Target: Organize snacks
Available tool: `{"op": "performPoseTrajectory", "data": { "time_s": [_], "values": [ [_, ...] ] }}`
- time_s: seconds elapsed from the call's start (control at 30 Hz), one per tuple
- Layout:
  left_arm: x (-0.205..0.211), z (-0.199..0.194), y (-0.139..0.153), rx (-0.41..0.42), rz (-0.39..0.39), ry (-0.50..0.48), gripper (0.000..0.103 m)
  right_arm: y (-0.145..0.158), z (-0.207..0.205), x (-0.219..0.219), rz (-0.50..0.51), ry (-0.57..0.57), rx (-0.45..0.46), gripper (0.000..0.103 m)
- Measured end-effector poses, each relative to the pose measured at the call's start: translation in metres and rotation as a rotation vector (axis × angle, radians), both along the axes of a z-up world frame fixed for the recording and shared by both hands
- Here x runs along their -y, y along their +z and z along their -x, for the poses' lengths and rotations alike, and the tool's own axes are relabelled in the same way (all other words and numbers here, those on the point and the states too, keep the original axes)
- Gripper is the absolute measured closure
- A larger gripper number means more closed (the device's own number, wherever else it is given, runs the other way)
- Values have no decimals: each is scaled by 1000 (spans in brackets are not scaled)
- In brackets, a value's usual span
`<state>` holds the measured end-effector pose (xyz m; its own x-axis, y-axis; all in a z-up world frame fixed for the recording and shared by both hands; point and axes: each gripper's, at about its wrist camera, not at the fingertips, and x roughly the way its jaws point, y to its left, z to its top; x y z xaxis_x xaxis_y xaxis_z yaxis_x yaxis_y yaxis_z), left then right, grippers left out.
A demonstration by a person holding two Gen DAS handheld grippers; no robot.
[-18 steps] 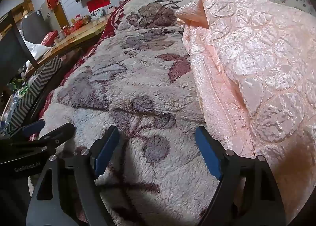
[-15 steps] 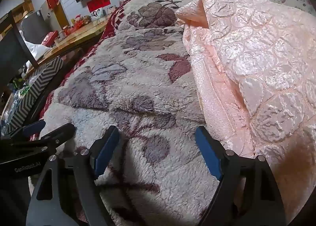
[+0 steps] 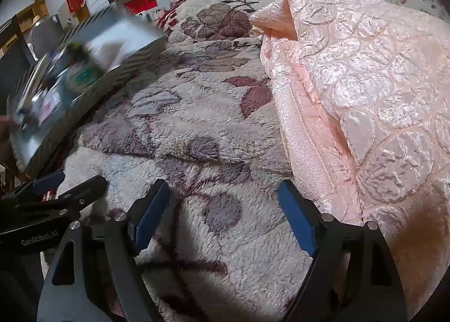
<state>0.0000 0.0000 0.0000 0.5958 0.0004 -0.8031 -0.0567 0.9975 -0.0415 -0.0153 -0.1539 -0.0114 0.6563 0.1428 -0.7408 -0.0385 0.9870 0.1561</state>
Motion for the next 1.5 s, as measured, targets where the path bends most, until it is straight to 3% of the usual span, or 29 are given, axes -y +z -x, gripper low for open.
{"op": "performPoseTrajectory", "data": {
  "time_s": [1.5],
  "values": [
    [-6, -3, 0, 0, 0, -1, 0, 0, 2, -2, 1, -3, -1, 22]
  ]
}}
